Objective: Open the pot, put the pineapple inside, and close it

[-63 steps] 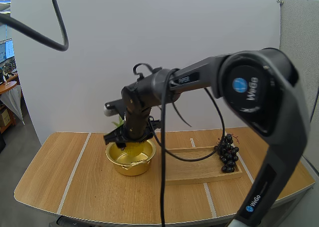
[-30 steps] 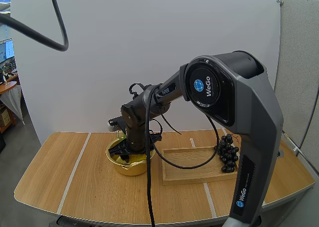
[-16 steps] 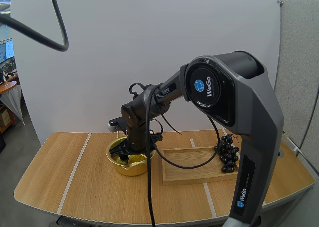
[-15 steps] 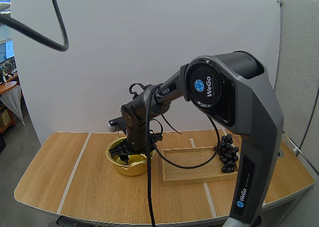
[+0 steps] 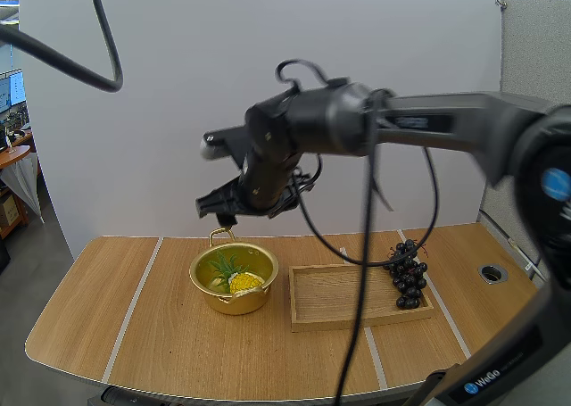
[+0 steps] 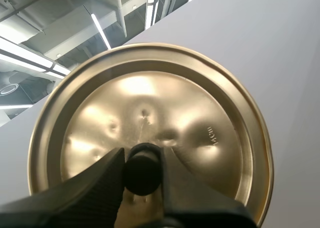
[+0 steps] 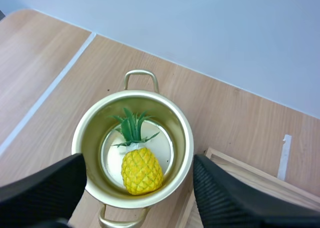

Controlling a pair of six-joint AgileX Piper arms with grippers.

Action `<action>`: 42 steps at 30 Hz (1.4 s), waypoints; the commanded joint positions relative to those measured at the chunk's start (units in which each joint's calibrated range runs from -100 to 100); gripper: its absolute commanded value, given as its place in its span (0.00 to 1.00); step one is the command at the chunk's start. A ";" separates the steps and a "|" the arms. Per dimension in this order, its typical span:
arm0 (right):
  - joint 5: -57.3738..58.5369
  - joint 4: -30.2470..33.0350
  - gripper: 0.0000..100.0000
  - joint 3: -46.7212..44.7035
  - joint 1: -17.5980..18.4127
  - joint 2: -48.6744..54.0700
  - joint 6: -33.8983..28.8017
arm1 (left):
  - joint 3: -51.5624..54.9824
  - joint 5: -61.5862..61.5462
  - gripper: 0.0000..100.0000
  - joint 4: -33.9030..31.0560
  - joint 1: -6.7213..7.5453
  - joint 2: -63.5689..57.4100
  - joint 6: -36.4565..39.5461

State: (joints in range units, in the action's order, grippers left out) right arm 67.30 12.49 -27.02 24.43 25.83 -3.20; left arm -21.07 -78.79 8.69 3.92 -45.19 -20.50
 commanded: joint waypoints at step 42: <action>20.96 -1.11 1.00 -23.36 -2.25 47.32 6.20 | -0.20 1.49 0.00 -0.20 0.25 -0.15 0.63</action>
State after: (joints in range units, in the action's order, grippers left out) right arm 93.50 9.41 -50.16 22.47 72.52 2.36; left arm -21.07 -78.79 8.69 3.92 -45.19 -20.50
